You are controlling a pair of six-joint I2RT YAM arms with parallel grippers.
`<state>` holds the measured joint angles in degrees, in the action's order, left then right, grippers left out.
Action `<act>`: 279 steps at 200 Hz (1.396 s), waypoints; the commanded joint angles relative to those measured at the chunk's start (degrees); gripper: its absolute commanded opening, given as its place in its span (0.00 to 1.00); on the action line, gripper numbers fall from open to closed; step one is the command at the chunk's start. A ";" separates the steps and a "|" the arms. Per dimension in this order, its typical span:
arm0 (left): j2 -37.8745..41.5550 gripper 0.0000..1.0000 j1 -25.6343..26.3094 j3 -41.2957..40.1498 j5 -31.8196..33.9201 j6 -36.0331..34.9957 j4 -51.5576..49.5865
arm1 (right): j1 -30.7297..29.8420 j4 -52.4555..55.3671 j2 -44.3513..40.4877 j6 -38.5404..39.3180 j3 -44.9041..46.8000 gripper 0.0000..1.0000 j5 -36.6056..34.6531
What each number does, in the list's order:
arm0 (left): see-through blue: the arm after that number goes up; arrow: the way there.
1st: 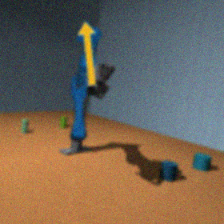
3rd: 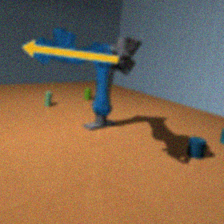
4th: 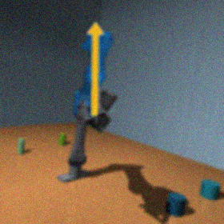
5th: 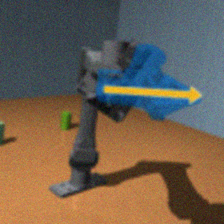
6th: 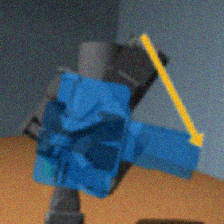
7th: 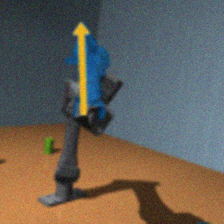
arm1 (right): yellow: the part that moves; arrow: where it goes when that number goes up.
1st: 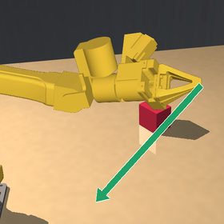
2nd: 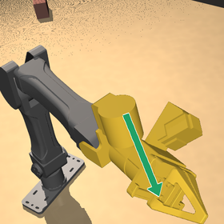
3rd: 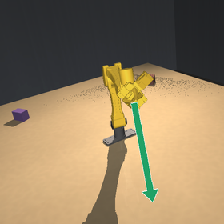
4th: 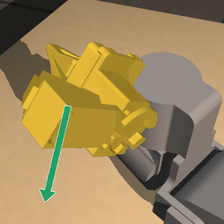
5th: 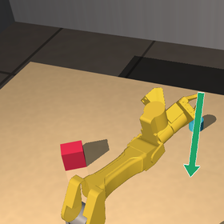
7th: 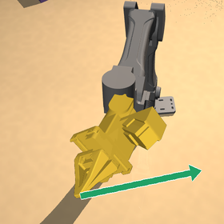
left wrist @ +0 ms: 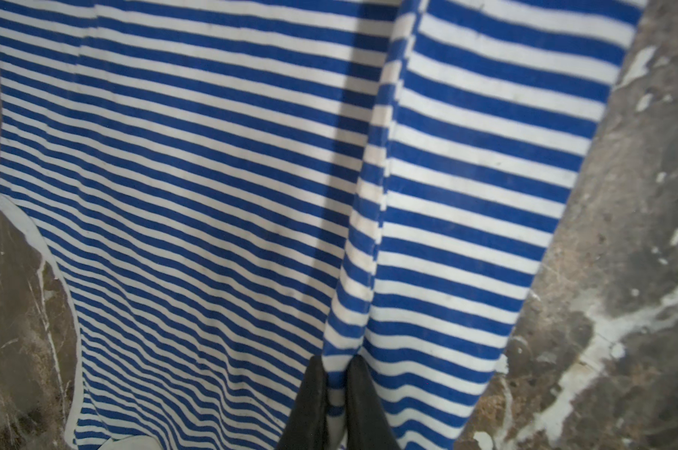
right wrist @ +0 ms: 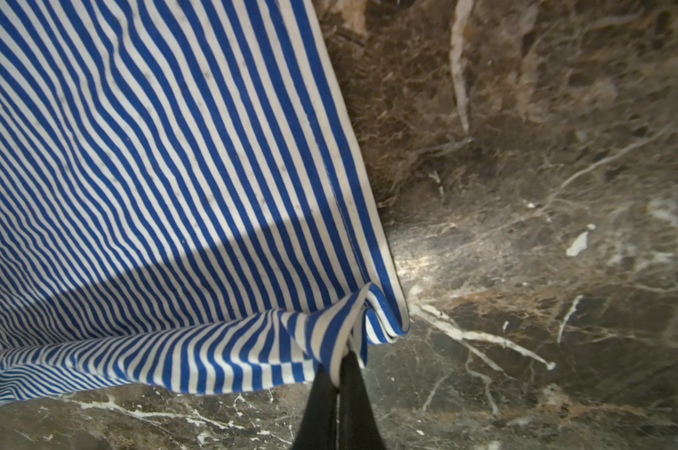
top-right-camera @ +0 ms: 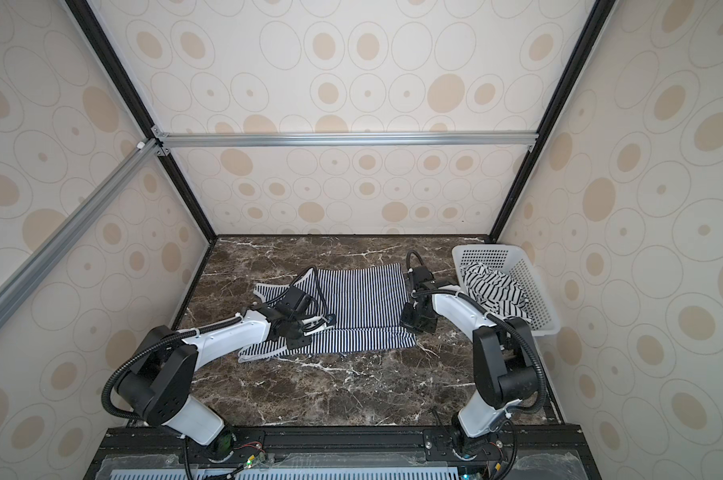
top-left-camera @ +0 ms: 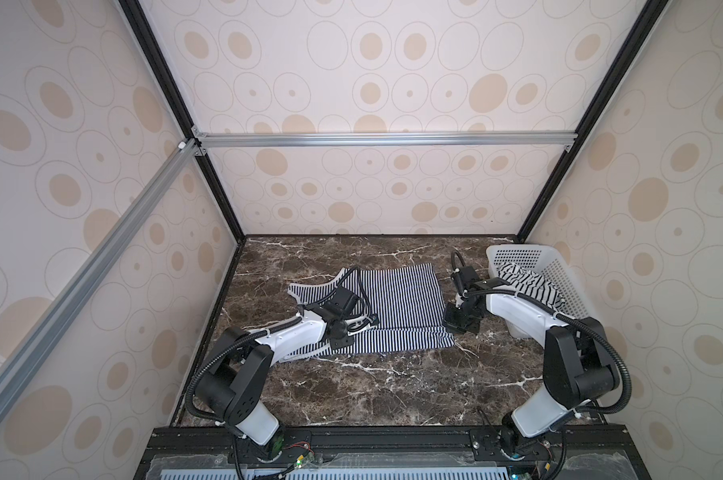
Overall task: Fold and stack tank tops
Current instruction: Fold the tank top at the center of the table.
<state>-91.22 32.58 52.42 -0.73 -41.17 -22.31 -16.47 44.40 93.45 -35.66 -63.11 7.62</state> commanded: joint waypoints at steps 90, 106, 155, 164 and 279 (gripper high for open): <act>-5.43 0.16 -1.20 5.27 1.35 -2.34 1.47 | 2.44 1.91 3.63 1.71 -3.55 0.02 -1.90; -6.11 0.16 -1.19 5.68 1.35 -2.25 1.39 | 2.65 1.49 4.45 1.79 -3.93 0.02 -1.64; -7.29 0.19 -1.29 5.94 2.26 -2.21 2.15 | 2.93 0.60 7.40 1.98 -5.84 0.03 -1.15; -7.49 0.20 -1.39 6.00 2.86 -2.05 2.63 | 3.06 0.52 7.95 1.97 -6.33 0.04 -0.87; -0.19 0.47 -3.13 4.63 12.03 4.94 9.45 | 3.39 0.08 4.46 0.88 -7.21 0.24 -1.42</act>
<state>-97.60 30.24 57.65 9.89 -39.22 -14.74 -13.32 44.47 102.43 -33.58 -72.73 5.85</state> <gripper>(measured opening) 0.449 0.229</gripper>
